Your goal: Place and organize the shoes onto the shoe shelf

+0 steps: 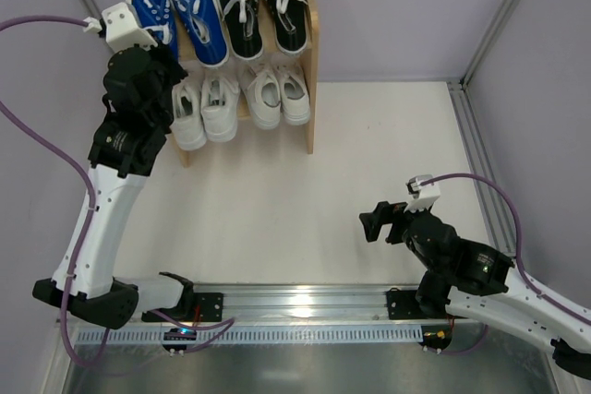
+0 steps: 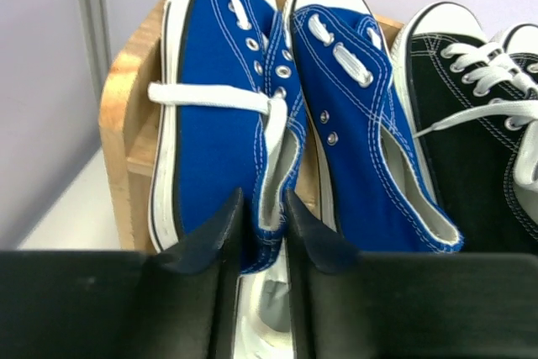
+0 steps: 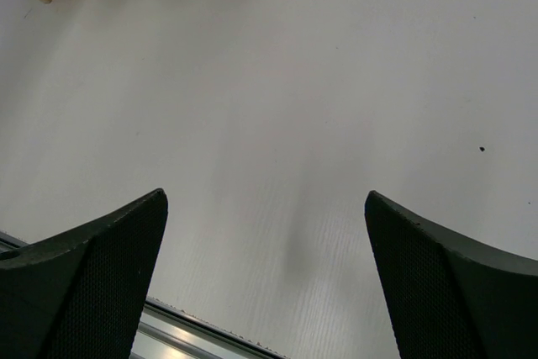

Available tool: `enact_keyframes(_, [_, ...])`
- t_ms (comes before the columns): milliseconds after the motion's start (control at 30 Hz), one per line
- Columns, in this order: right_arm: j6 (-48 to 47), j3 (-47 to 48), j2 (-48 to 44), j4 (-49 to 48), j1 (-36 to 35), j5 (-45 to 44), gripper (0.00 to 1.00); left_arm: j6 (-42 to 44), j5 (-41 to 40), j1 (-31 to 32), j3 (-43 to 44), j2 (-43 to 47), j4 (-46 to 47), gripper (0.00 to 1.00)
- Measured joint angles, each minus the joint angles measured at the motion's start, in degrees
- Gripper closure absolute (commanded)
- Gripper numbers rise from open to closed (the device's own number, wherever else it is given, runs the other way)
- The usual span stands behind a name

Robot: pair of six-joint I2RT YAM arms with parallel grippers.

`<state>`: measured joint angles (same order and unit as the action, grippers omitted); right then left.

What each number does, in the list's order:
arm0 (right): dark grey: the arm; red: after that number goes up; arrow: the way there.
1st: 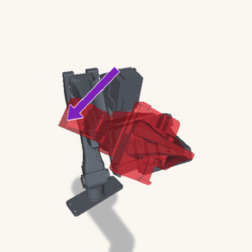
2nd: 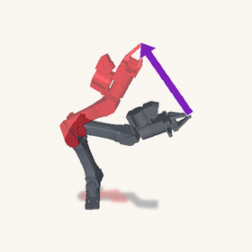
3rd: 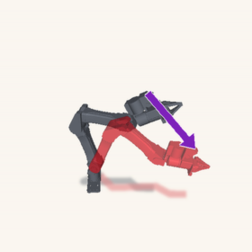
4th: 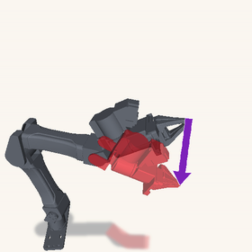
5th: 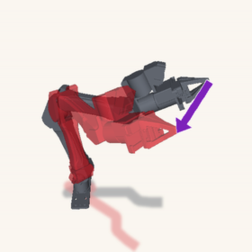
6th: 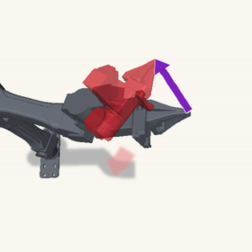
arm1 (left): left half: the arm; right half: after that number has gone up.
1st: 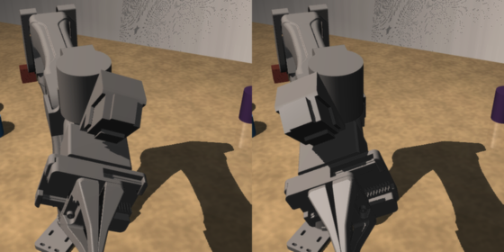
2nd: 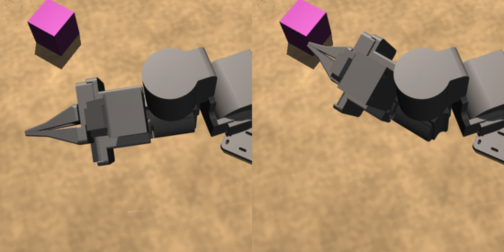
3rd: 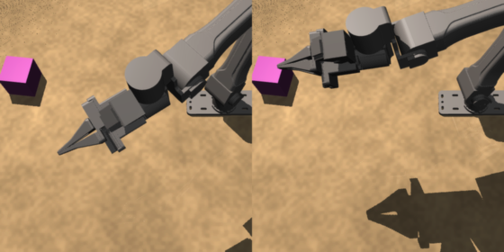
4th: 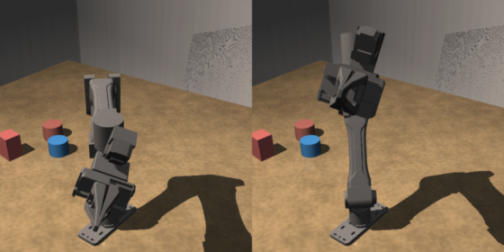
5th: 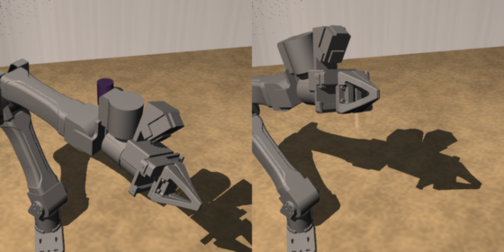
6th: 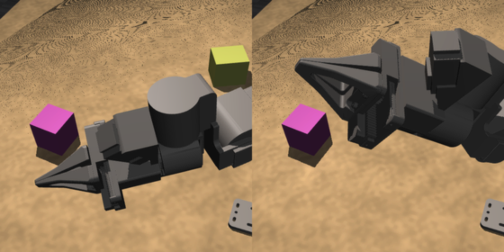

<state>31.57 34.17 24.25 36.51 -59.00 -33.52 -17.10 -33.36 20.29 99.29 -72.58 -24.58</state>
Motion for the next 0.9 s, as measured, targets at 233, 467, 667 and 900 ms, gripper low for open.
enact_keyframes(233, [-0.02,-0.07,0.63,-0.13,0.00,0.07,0.00,1.44,-2.99,0.04,1.01,0.02,0.09,0.12])
enact_keyframes(467, [-0.24,-0.07,3.17,-0.63,0.00,0.26,0.00,3.21,-5.35,0.04,4.85,1.01,-0.11,0.00])
enact_keyframes(667, [-0.55,-0.07,3.39,-2.08,0.00,0.76,0.00,2.08,-6.49,0.04,5.95,5.31,-4.26,0.00])
enact_keyframes(900, [-2.99,-0.07,3.39,-5.99,0.00,2.99,0.02,-4.11,3.02,0.04,1.01,16.04,-13.62,0.00])
